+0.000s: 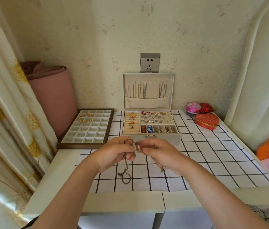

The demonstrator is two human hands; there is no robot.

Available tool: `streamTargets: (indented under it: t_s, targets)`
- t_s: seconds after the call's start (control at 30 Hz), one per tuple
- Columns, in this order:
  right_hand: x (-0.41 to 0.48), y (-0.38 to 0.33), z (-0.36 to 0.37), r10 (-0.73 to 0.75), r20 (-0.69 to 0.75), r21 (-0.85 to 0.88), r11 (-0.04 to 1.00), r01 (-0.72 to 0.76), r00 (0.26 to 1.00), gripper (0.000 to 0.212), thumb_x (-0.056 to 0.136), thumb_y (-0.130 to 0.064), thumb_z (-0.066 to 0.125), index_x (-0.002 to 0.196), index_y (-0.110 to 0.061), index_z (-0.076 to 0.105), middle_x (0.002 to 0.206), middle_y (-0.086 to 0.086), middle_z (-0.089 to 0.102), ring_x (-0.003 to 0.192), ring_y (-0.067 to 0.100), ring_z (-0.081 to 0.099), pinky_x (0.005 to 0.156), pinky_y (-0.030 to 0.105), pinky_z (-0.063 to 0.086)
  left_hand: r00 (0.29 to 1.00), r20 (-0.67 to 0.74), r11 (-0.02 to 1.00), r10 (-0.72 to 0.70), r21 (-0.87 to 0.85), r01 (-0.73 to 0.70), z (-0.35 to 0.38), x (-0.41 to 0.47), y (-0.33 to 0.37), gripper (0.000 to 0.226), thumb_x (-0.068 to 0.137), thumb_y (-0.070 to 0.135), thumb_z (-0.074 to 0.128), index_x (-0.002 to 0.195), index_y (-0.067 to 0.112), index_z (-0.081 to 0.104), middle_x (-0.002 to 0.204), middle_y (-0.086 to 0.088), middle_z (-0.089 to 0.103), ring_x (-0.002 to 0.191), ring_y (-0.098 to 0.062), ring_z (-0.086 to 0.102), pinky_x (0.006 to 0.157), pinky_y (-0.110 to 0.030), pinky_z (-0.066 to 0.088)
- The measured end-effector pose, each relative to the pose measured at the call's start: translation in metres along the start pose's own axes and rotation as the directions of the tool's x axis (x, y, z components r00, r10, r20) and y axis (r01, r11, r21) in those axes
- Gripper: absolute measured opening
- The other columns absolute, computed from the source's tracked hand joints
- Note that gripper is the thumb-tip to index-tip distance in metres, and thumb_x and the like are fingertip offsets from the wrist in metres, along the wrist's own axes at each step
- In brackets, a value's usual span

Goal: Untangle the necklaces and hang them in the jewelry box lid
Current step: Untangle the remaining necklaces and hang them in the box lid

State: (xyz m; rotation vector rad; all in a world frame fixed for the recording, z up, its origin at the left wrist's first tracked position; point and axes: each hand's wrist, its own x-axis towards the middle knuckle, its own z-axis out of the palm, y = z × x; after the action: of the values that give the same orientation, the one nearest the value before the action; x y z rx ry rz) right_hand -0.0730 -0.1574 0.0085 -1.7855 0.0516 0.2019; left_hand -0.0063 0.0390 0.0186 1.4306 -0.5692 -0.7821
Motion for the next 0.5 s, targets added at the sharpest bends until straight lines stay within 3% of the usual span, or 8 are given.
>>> streamTargets:
  t_s: [0.07, 0.13, 0.2, 0.3, 0.37, 0.5]
  targets:
    - [-0.001, -0.001, -0.002, 0.034, 0.085, 0.022, 0.999, -0.036, 0.996, 0.03, 0.102, -0.012, 0.05, 0.117, -0.026, 0.072, 0.056, -0.005, 0.043, 0.048, 0.011, 0.022, 0.048, 0.029, 0.014, 1.0, -0.008, 1.0, -0.007, -0.002, 0.007, 0.002, 0.001, 0.0, 0.016, 0.08, 0.007, 0.056, 0.072, 0.014, 0.044, 0.057, -0.006, 0.043, 0.066, -0.024, 0.052, 0.071, -0.029, 0.045]
    - [-0.002, -0.004, -0.002, 0.064, 0.166, 0.023, 0.997, -0.069, 0.984, 0.032, 0.103, -0.007, 0.046, 0.12, -0.021, 0.069, 0.076, 0.003, 0.068, 0.049, 0.011, 0.021, 0.048, 0.03, 0.012, 1.0, -0.024, 0.999, -0.02, 0.032, 0.021, 0.003, 0.001, 0.001, 0.016, 0.077, 0.006, 0.054, 0.069, 0.015, 0.045, 0.056, -0.006, 0.042, 0.062, -0.024, 0.052, 0.068, -0.03, 0.046]
    - [-0.003, -0.007, -0.003, 0.087, 0.175, -0.006, 0.996, -0.088, 0.981, 0.029, 0.101, -0.003, 0.047, 0.117, -0.014, 0.068, 0.093, 0.004, 0.074, 0.047, 0.01, 0.023, 0.049, 0.03, 0.013, 0.998, -0.044, 0.996, -0.042, 0.081, 0.045, 0.002, 0.001, 0.002, 0.016, 0.076, 0.005, 0.054, 0.069, 0.016, 0.045, 0.055, -0.006, 0.041, 0.059, -0.025, 0.054, 0.067, -0.031, 0.046]
    - [-0.003, -0.007, -0.008, 0.114, 0.196, -0.014, 0.993, -0.114, 0.974, 0.02, 0.101, -0.011, 0.053, 0.104, -0.012, 0.073, 0.081, 0.001, 0.068, 0.048, 0.011, 0.024, 0.046, 0.027, 0.016, 0.994, -0.103, 0.988, -0.047, 0.141, 0.062, 0.001, 0.002, 0.003, 0.016, 0.073, 0.005, 0.055, 0.069, 0.015, 0.042, 0.054, -0.005, 0.038, 0.054, -0.022, 0.05, 0.064, -0.033, 0.049]
    - [-0.005, -0.009, -0.012, 0.132, 0.199, 0.012, 0.99, -0.138, 0.971, 0.022, 0.102, -0.019, 0.053, 0.1, -0.01, 0.072, 0.077, 0.001, 0.065, 0.047, 0.011, 0.022, 0.045, 0.025, 0.016, 0.985, -0.168, 0.983, -0.046, 0.166, 0.075, 0.0, 0.002, 0.006, 0.017, 0.075, 0.005, 0.054, 0.07, 0.015, 0.041, 0.054, -0.003, 0.034, 0.049, -0.017, 0.039, 0.057, -0.03, 0.047]
    - [-0.006, -0.009, -0.015, 0.109, 0.105, -0.023, 0.994, -0.107, 0.988, 0.025, 0.102, -0.022, 0.053, 0.091, -0.006, 0.069, 0.061, -0.008, 0.06, 0.044, 0.009, 0.022, 0.045, 0.025, 0.014, 0.942, -0.335, 0.957, -0.015, 0.267, 0.11, -0.007, 0.002, 0.007, 0.029, 0.09, -0.005, 0.044, 0.07, 0.016, 0.038, 0.055, 0.001, 0.031, 0.047, -0.013, 0.027, 0.046, -0.025, 0.027]
